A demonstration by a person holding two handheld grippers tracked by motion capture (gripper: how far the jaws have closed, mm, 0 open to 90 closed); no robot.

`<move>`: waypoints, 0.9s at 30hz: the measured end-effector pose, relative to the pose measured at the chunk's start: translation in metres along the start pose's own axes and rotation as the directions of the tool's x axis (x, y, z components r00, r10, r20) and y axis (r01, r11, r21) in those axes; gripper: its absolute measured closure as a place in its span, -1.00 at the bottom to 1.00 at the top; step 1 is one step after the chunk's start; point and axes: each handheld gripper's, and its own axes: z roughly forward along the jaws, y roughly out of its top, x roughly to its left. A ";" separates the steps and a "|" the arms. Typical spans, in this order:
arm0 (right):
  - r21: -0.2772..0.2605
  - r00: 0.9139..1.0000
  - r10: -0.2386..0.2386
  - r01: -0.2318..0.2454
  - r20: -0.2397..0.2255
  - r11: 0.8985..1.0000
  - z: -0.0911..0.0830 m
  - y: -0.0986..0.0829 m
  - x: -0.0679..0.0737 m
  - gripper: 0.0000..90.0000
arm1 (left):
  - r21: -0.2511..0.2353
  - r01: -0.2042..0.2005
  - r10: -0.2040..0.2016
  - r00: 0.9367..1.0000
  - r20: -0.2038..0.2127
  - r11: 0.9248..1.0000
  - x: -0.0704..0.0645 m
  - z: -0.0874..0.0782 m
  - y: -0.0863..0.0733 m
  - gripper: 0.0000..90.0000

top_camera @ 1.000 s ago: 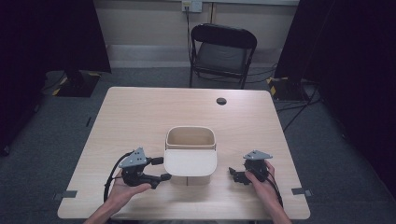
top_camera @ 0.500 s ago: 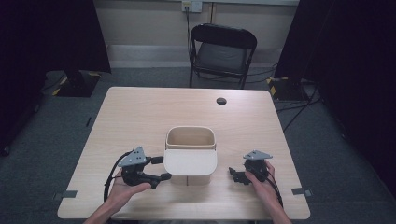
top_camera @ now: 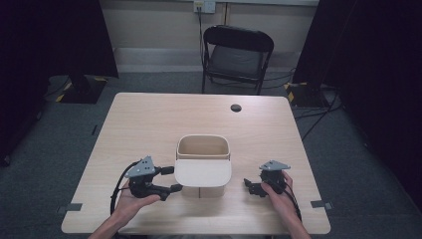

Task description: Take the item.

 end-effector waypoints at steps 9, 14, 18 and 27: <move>0.000 1.000 0.000 0.000 0.001 1.000 0.000 0.000 0.000 -0.73 | -0.018 -0.017 0.017 1.000 0.003 1.000 0.000 -0.004 0.004 -0.35; 0.000 1.000 0.000 0.000 0.001 1.000 0.000 0.000 0.000 -0.73 | -0.020 -0.014 0.014 1.000 0.006 1.000 0.000 -0.005 0.006 -0.34; 0.000 1.000 0.000 0.000 0.001 1.000 0.000 0.000 0.000 -0.74 | -0.026 -0.012 0.012 1.000 0.002 1.000 0.000 -0.005 0.007 -0.34; 0.000 1.000 0.000 0.000 0.000 1.000 0.000 0.000 0.000 -0.73 | -0.037 -0.003 0.003 1.000 0.004 0.999 0.000 -0.008 0.012 -0.33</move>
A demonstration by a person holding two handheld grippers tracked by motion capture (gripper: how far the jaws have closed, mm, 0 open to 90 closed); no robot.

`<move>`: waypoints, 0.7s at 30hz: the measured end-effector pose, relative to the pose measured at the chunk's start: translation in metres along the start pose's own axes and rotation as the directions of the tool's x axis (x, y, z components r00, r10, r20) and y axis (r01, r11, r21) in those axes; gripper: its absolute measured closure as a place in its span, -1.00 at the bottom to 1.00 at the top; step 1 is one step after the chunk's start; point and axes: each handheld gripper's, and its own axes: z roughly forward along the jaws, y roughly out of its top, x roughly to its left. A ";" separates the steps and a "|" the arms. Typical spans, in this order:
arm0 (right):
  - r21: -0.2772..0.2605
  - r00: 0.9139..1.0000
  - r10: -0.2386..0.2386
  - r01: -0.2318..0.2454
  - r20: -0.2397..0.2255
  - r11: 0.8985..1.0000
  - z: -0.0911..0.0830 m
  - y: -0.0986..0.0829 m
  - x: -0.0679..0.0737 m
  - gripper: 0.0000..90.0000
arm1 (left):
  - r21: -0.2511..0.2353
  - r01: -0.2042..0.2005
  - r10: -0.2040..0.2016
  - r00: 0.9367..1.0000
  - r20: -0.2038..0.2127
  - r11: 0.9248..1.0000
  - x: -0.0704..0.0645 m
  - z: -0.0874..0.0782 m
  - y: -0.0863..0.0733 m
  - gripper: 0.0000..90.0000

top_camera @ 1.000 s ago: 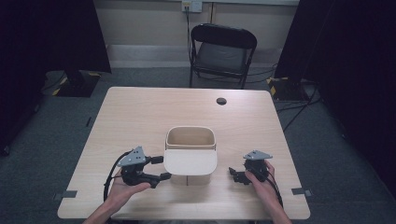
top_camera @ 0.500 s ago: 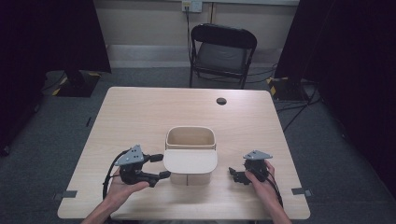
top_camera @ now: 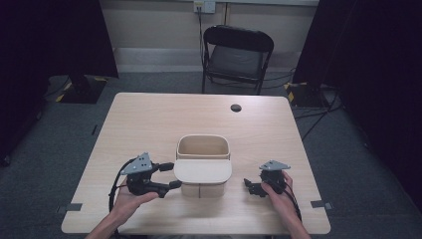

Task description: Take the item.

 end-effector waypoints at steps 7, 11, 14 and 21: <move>0.000 1.000 0.000 0.000 0.001 1.000 0.000 0.000 0.000 -0.73 | -0.016 0.006 -0.006 1.000 -0.004 1.000 0.000 -0.002 0.002 -0.33; 0.000 1.000 0.000 0.000 0.001 1.000 0.000 0.000 0.000 -0.73 | -0.020 0.007 -0.007 1.000 -0.001 1.000 0.000 -0.003 0.003 -0.33; 0.000 1.000 0.000 0.000 0.000 1.000 0.000 0.000 0.000 -0.73 | -0.022 0.005 -0.005 1.000 -0.005 1.000 0.000 -0.004 0.004 -0.33; 0.000 1.000 0.000 0.000 0.001 1.000 0.000 0.000 0.000 -0.73 | -0.035 0.004 -0.004 1.000 0.004 0.999 -0.002 -0.003 0.006 -0.32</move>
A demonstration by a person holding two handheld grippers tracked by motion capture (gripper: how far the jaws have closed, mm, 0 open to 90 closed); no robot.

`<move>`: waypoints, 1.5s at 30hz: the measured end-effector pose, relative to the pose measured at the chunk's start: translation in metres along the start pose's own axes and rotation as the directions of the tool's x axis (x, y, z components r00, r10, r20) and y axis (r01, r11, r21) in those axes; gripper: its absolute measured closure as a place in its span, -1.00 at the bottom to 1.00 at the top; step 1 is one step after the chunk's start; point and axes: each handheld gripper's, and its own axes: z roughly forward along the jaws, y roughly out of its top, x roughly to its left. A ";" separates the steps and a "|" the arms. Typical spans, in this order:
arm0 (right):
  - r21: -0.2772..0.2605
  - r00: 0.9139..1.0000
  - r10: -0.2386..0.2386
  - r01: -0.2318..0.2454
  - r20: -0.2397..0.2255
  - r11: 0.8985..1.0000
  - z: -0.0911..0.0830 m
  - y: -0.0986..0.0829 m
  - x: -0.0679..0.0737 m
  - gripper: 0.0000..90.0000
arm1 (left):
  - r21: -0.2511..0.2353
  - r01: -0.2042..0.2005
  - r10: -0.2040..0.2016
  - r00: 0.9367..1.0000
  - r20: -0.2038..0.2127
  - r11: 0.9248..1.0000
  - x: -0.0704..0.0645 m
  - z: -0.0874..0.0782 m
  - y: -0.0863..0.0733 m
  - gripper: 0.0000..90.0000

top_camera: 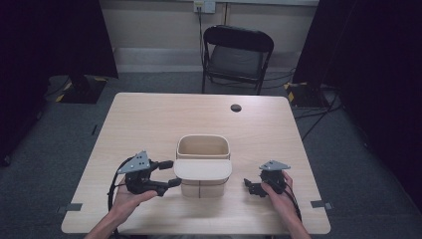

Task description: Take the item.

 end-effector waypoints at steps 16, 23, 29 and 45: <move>0.000 1.000 0.000 0.000 0.000 1.000 0.000 0.000 0.000 -0.73 | -0.008 -0.010 0.010 1.000 -0.002 1.000 0.001 0.002 0.004 -0.34; 0.000 1.000 0.000 0.000 0.000 1.000 0.000 0.000 0.000 -0.73 | -0.009 -0.006 0.006 1.000 -0.001 1.000 0.001 0.003 0.005 -0.36; 0.000 1.000 0.000 0.000 0.000 1.000 0.000 0.000 0.000 -0.73 | -0.015 -0.005 0.005 1.000 0.005 1.000 0.001 0.002 0.007 -0.37; 0.000 1.000 0.000 0.000 0.001 1.000 0.000 0.000 0.000 -0.74 | -0.019 -0.008 0.008 1.000 0.016 1.000 -0.001 0.000 0.013 -0.38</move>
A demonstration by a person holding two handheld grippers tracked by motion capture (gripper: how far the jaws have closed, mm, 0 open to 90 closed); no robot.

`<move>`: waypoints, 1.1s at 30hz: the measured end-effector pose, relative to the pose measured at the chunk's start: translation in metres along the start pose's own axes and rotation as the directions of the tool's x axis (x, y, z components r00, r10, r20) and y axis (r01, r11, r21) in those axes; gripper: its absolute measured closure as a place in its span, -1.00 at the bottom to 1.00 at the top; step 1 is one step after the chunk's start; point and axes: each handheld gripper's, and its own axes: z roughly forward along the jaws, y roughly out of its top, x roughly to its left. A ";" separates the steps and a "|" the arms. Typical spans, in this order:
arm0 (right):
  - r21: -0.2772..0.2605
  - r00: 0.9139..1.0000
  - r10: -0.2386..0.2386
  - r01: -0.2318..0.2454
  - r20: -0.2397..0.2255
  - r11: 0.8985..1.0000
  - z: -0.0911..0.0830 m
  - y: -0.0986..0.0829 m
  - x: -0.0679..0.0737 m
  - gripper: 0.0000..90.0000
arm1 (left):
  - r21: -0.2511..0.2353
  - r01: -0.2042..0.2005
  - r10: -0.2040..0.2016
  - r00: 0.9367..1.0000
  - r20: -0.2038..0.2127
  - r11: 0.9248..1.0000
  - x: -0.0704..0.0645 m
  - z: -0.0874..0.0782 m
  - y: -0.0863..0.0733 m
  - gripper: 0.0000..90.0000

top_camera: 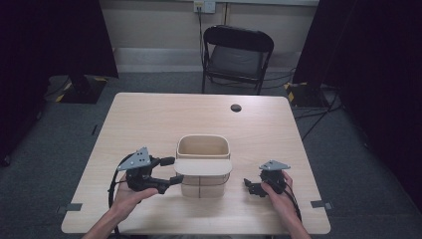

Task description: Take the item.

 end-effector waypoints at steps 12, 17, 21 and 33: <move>0.000 1.000 0.000 0.000 0.000 1.000 0.000 0.000 0.000 -0.74 | -0.008 0.004 -0.004 1.000 0.005 1.000 0.002 0.001 0.004 -0.40; 0.000 1.000 0.000 0.000 0.000 1.000 0.000 0.000 0.000 -0.74 | -0.017 0.007 -0.007 1.000 -0.001 1.000 0.000 0.002 0.005 -0.41; 0.000 1.000 0.000 0.000 0.000 1.000 0.000 0.000 0.000 -0.74 | -0.022 0.003 -0.002 1.000 0.021 1.000 -0.001 0.003 0.008 -0.40; 0.000 1.000 0.000 0.000 0.000 1.000 0.000 0.000 0.000 -0.74 | -0.028 0.011 -0.010 0.999 0.032 1.000 -0.001 0.004 0.012 -0.35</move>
